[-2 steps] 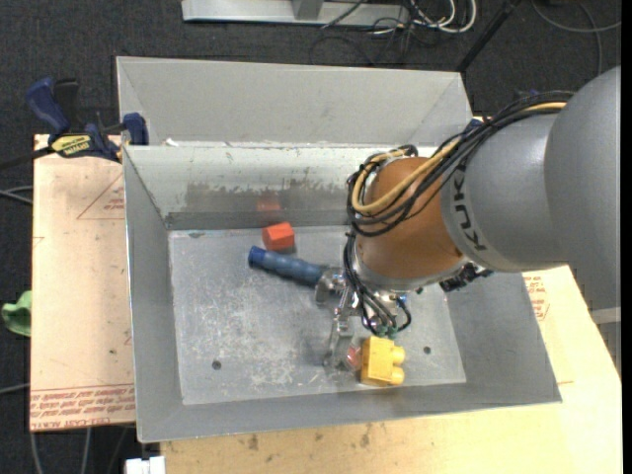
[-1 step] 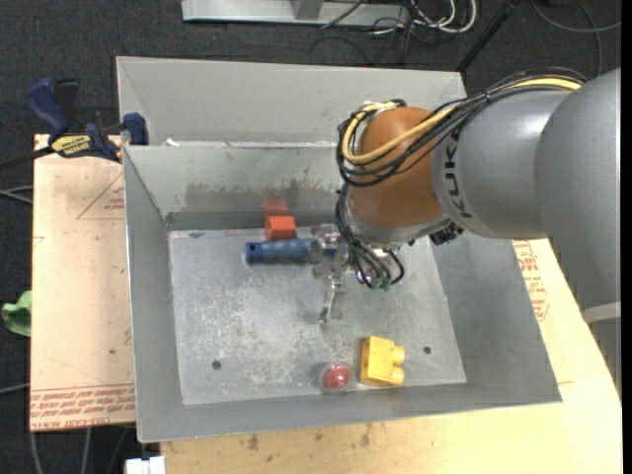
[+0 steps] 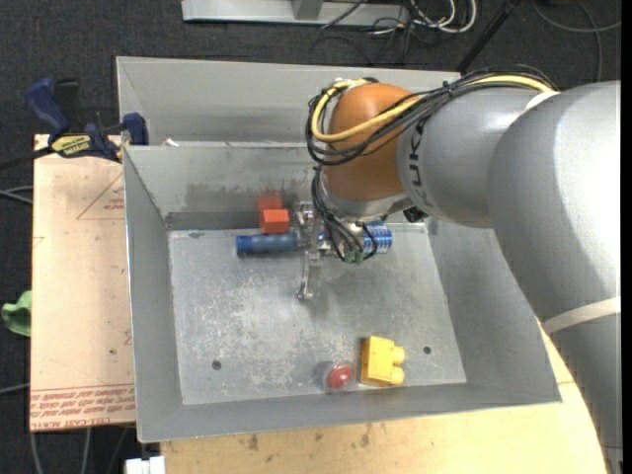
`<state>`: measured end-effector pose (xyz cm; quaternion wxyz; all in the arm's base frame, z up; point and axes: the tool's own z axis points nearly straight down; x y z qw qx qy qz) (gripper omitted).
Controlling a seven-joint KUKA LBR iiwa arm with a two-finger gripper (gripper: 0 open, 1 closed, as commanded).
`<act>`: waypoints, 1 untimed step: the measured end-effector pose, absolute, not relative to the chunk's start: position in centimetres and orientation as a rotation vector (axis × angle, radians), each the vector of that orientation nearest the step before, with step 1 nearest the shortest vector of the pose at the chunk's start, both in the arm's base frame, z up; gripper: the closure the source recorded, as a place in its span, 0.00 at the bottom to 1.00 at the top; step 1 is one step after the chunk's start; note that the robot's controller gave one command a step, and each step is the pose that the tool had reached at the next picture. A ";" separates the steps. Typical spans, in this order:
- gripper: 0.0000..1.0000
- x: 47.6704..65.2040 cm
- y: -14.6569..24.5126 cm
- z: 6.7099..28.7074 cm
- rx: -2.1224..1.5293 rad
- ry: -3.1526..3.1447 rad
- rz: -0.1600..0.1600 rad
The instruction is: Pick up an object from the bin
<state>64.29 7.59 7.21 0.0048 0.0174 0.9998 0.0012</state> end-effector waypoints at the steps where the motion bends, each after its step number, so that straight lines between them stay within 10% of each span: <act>1: 0.00 64.3 9.4 13.8 -0.058 3.130 0.004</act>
Offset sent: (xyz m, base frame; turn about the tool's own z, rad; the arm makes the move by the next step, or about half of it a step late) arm -0.0020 0.0167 0.0614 -0.0714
